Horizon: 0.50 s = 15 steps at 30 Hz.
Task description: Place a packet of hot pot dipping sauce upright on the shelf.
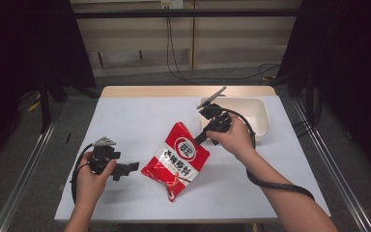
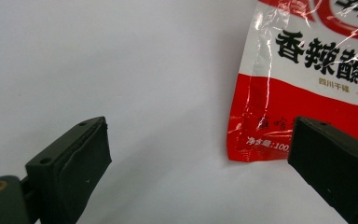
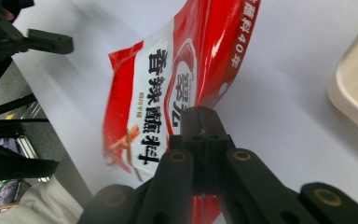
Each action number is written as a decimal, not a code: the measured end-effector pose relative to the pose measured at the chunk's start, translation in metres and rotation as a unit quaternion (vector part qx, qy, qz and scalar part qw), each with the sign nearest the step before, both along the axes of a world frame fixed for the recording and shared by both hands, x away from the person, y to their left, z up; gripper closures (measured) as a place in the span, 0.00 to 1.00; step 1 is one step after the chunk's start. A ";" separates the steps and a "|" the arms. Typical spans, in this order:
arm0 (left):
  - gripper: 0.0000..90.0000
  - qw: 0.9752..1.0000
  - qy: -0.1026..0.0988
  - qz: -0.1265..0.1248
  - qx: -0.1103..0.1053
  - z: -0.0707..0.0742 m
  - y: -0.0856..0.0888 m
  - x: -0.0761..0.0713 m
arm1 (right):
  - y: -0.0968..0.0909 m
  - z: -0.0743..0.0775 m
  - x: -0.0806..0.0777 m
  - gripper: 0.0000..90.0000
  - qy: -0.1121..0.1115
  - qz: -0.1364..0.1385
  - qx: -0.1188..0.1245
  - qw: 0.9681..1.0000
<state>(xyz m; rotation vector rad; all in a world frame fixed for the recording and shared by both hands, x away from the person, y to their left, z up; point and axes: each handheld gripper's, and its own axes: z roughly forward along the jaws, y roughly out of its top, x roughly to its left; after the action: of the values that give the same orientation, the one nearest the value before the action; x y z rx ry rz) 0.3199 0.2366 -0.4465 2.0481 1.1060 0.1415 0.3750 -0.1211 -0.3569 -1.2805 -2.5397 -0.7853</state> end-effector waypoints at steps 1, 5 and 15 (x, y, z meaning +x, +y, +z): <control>0.06 1.000 0.000 0.000 0.000 0.000 0.000 0.000 | 0.000 0.003 0.000 1.00 -0.001 0.002 0.001 1.000; 0.06 1.000 -0.006 0.001 0.004 0.001 0.001 0.000 | 0.001 0.017 0.000 1.00 0.000 0.009 -0.011 1.000; 0.06 1.000 -0.004 0.004 -0.002 0.001 -0.002 -0.001 | 0.003 0.050 -0.004 1.00 -0.010 0.025 -0.020 0.999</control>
<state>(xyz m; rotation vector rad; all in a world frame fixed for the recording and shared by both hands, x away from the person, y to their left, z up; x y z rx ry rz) 0.3186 0.2351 -0.4459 2.0392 1.1079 0.1511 0.3710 -0.1181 -0.3070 -1.2210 -2.6055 -0.7439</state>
